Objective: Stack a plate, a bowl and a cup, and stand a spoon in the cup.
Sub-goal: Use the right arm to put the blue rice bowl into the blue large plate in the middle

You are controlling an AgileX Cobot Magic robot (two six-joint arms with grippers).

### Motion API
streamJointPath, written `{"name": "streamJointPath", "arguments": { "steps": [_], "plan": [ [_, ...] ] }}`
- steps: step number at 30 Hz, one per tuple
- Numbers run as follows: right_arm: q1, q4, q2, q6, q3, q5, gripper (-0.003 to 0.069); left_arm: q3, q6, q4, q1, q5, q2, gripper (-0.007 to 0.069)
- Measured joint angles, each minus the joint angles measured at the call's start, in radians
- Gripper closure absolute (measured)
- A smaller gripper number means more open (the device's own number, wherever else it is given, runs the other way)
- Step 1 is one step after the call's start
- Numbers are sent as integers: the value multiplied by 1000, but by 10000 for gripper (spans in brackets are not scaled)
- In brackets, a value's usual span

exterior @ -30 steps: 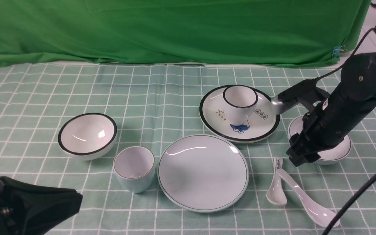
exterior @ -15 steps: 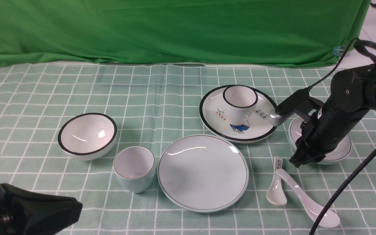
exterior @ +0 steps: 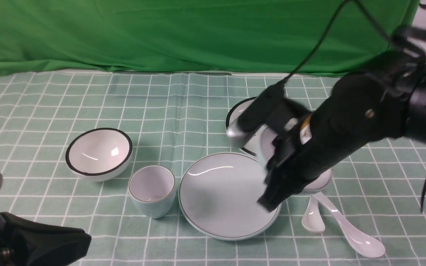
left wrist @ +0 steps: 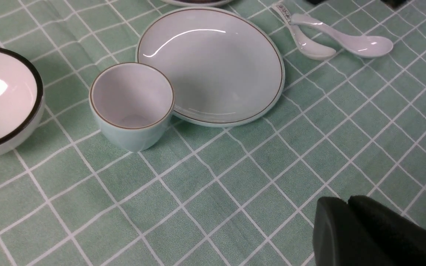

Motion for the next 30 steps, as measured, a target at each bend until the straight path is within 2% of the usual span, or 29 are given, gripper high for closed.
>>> {"name": "streamJointPath", "arguments": {
  "steps": [4,12,22,27,30],
  "plan": [
    [79,10,101,13,-25,-26,582,0,0,0,0,0,0,608],
    [83,10,228,35,-125,-15,582,0,0,0,0,0,0,608],
    [83,10,259,38,-140,-24,573,0,0,0,0,-2,0,608],
    [83,10,280,46,-141,-40,463,0,0,0,0,-8,0,608],
    [84,10,284,67,-141,-42,333,0,0,0,0,-8,0,608]
  ]
}}
